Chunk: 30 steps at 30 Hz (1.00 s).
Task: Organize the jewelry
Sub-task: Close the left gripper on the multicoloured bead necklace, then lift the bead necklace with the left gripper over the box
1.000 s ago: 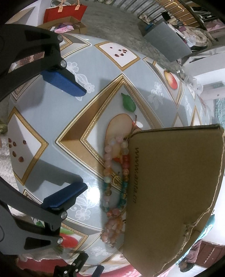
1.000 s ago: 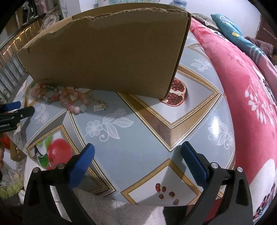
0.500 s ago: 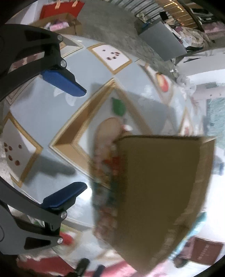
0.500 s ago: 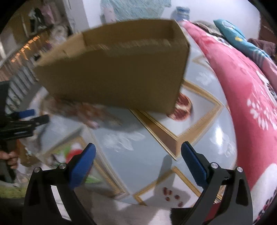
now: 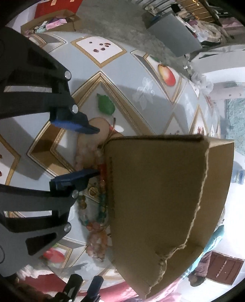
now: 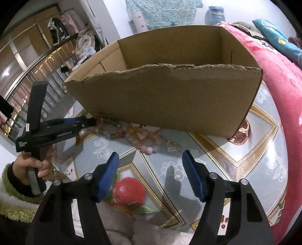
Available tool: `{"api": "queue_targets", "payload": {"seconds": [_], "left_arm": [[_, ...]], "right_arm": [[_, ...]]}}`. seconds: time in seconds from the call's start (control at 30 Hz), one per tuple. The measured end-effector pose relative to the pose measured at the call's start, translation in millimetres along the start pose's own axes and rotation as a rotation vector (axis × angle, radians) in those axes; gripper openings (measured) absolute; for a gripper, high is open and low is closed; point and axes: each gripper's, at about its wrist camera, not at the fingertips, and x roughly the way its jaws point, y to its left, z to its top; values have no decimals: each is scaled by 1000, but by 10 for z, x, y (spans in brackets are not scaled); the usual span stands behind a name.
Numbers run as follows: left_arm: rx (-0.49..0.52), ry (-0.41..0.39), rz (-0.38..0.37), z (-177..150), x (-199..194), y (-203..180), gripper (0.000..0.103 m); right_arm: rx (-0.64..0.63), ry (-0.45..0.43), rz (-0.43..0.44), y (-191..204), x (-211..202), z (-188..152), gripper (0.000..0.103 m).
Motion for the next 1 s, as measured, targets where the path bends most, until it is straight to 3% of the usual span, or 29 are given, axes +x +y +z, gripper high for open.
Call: {"api": "queue_targets", "payload": {"seconds": [0.23,0.57,0.8,1.0], "left_arm": [[21,19,-18,30,-10,-73,9],[-9,-11,-127,-218,-322,-77,9],[-29,-10,-113,-401,-450,-12,9],[-59,-13,-107,-444,-408,63,9]], "right_arm": [[-4,-6,8,28,-5,10,60],[14,-12,51,47,-66,8,50],[20,12,162,180,59,120,43],[-16,38,175,351,266,223,35]]}}
